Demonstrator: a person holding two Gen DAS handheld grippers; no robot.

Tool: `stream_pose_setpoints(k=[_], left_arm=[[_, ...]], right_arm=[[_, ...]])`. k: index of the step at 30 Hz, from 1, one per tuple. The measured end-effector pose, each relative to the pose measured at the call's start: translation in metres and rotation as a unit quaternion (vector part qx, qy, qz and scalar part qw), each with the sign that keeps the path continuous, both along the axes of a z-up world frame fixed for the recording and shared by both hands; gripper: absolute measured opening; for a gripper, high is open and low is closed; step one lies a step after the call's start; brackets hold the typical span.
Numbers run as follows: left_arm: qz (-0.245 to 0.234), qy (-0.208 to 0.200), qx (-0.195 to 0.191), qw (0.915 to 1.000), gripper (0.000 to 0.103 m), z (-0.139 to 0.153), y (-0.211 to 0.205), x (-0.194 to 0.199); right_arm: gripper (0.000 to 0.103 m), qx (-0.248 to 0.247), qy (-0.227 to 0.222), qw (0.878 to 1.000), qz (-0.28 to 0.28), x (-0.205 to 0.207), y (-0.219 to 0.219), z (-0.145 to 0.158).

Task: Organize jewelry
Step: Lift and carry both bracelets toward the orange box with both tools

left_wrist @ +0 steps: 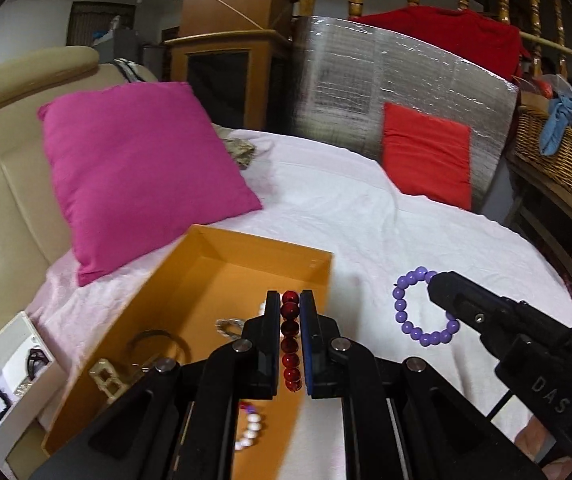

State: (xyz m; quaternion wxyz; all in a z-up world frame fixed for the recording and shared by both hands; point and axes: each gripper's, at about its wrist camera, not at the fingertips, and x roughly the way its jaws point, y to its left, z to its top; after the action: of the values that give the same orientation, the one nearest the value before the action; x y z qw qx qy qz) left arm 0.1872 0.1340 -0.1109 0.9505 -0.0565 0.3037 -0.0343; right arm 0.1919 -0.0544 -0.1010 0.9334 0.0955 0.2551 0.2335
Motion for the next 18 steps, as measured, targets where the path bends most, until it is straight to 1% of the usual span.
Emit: stream_pose_setpoints(k=[2,6,10,18], left_arm=[[0.01,0.001,-0.003,0.9999,0.01,0.0,0.009,0.0],[0.036,0.006,0.004,0.9993,0.01,-0.004,0.026,0.001],[0.057,0.016,0.0,0.9982,0.01,-0.011,0.045,0.007],[0.078,0.043,-0.006,0.996,0.01,-0.027,0.06,0.018]], right_arm=[[0.011,0.0,0.0,1.0,0.009,0.001,0.01,0.002],[0.011,0.002,0.004,1.0,0.023,0.003,0.026,0.001],[0.011,0.004,0.01,0.999,0.031,0.008,0.04,-0.001],[0.011,0.01,0.027,0.999,0.046,0.016,0.06,-0.009]])
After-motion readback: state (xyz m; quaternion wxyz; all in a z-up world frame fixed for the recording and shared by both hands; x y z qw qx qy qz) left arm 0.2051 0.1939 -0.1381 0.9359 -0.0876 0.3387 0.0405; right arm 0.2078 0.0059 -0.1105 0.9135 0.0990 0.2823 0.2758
